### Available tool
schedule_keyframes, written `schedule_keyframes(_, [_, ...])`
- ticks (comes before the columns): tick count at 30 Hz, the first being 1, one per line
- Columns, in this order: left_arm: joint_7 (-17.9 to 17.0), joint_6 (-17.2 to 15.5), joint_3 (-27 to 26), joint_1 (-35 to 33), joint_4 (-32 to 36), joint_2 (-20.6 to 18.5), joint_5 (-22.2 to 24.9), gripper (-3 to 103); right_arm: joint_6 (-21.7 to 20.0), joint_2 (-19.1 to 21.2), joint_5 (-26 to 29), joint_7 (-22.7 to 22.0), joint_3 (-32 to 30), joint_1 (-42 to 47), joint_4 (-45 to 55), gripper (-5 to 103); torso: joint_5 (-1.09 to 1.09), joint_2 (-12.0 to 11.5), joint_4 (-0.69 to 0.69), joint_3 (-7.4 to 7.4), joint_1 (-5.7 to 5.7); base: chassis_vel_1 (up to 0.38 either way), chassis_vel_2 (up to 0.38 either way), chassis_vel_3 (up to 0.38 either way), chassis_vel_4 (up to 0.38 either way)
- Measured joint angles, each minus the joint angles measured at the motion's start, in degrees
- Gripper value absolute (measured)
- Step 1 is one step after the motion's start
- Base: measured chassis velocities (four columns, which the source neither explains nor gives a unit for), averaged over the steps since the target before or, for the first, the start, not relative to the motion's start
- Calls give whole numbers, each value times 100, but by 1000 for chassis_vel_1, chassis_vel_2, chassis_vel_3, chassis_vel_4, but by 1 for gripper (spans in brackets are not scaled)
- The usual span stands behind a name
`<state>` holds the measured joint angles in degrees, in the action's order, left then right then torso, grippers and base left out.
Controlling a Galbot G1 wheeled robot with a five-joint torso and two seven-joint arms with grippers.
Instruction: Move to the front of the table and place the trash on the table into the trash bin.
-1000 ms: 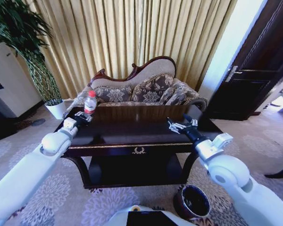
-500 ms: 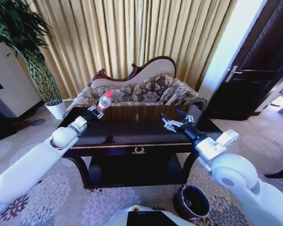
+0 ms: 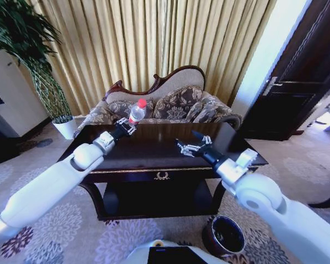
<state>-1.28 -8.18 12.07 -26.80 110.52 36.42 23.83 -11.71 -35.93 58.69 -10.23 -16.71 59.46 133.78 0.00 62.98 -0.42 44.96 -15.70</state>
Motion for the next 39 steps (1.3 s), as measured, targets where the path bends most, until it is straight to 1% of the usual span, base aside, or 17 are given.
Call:
schedule_keyframes(1, [-22,-11,109,74,6,16,46,32,7,-19,29,5,91,-155,-67,100,-1,0,1,0,0,0,0,0,0])
schedule_keyframes(2, [-22,-11,109,74,6,16,46,32,7,-19,29,5,91,-155,-67,100,-1,0,1,0,0,0,0,0,0])
schedule_keyframes(7, [-72,-77,701,622,-123,186,288,32,25,-192,119,19,543,-789,-402,100,-1,0,1,0,0,0,0,0,0])
schedule_keyframes(8, [-72,-77,701,622,-123,186,288,32,25,-192,119,19,543,-789,-402,100,-1,0,1,0,0,0,0,0,0])
schedule_keyframes(10, [-75,-97,940,913,-227,312,369,32,26,-283,127,27,720,-1003,-542,100,-1,0,-1,0,0,0,0,0,0])
schedule_keyframes(13, [-99,-144,1088,1056,-265,398,493,32,26,-349,128,28,839,-1118,-623,100,0,0,-1,0,0,0,0,0,0])
schedule_keyframes(14, [-187,-199,1279,1165,-271,465,641,32,26,-398,121,28,935,-1204,-688,100,0,-1,0,0,0,0,0,0,0])
schedule_keyframes(15, [-187,-199,1279,1165,-271,465,641,32,26,-398,121,28,935,-1204,-688,100,0,-1,0,0,0,0,0,0,0])
schedule_keyframes(17, [-246,-227,1519,1308,-279,540,725,32,26,-459,113,27,1044,-1327,-775,100,-1,0,0,0,0,0,0,0,0])
schedule_keyframes(19, [-274,-234,1716,1447,-299,603,784,32,26,-498,122,28,1083,-1426,-815,100,-1,0,0,0,0,0,0,0,0])
schedule_keyframes(23, [-283,-243,1880,1592,-336,664,816,32,26,-532,140,30,1084,-1476,-798,100,0,0,0,0,0,0,0,0,0])
schedule_keyframes(26, [-338,-263,2047,1724,-431,806,845,32,26,-544,145,36,1073,-1447,-670,100,-1,0,1,-1,0,0,0,0,0])
schedule_keyframes(28, [-401,-312,2331,1908,-520,1067,897,32,26,-526,133,40,1008,-1330,-493,100,0,0,-1,0,0,0,0,0,0])
schedule_keyframes(32, [-441,-348,2457,1990,-505,1162,961,32,26,-512,123,40,994,-1327,-511,100,-1,0,0,-1,0,0,0,0,0])
schedule_keyframes(39, [-449,-357,2612,2049,-435,1206,961,32,26,-542,100,42,909,-1344,-669,100,0,0,0,0,0,0,0,0,0])
